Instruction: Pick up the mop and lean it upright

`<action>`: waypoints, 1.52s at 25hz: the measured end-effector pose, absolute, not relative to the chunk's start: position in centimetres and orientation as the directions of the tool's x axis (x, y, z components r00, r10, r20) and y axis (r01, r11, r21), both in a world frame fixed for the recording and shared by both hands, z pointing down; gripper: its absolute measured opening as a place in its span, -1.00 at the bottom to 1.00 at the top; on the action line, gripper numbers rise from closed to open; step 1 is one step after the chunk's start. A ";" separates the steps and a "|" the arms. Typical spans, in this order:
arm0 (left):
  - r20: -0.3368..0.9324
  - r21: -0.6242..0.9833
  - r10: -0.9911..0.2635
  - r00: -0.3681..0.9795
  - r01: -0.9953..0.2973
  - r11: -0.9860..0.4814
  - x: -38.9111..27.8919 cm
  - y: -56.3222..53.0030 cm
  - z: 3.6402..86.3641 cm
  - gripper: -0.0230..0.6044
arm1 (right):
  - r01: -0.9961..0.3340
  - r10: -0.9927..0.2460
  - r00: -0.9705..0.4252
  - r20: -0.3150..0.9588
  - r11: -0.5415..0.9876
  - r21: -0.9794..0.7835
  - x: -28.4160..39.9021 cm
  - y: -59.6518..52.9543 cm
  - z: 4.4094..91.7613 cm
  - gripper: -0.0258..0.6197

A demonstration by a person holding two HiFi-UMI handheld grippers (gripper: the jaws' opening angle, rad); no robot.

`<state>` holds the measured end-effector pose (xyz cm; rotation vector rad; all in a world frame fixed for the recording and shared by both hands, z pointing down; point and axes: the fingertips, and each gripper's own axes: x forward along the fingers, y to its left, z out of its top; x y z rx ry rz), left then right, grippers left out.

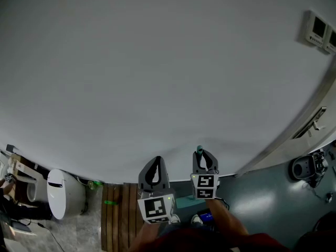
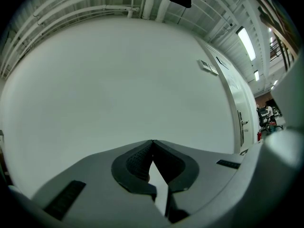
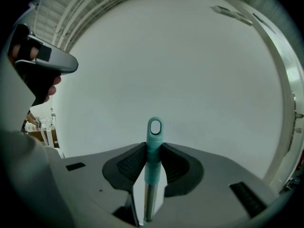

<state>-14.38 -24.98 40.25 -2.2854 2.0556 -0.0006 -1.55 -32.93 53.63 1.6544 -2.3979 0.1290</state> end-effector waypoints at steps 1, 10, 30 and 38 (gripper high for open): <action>-0.042 -0.054 -0.993 0.108 -0.993 -0.105 -14.3 -25.0 40.4 -0.88 | -0.931 -0.912 -0.341 0.227 0.362 0.055 -1.4 -32.4 53.5 -0.57; -0.044 -0.044 -0.992 0.122 -0.992 -0.120 -13.7 -25.2 40.8 -0.88 | -0.926 -0.915 -0.360 0.181 0.375 0.053 -0.3 -27.2 52.7 -0.58; -0.048 -0.053 -0.991 0.128 -0.991 -0.125 -13.2 -24.4 40.6 -0.88 | -0.925 -0.911 -0.369 0.184 0.379 0.020 0.4 -25.5 52.4 -0.59; -0.045 -0.059 -0.990 0.131 -0.990 -0.128 -12.9 -24.2 40.6 -0.88 | -0.928 -0.916 -0.365 0.168 0.372 0.013 1.2 -24.6 51.4 -0.59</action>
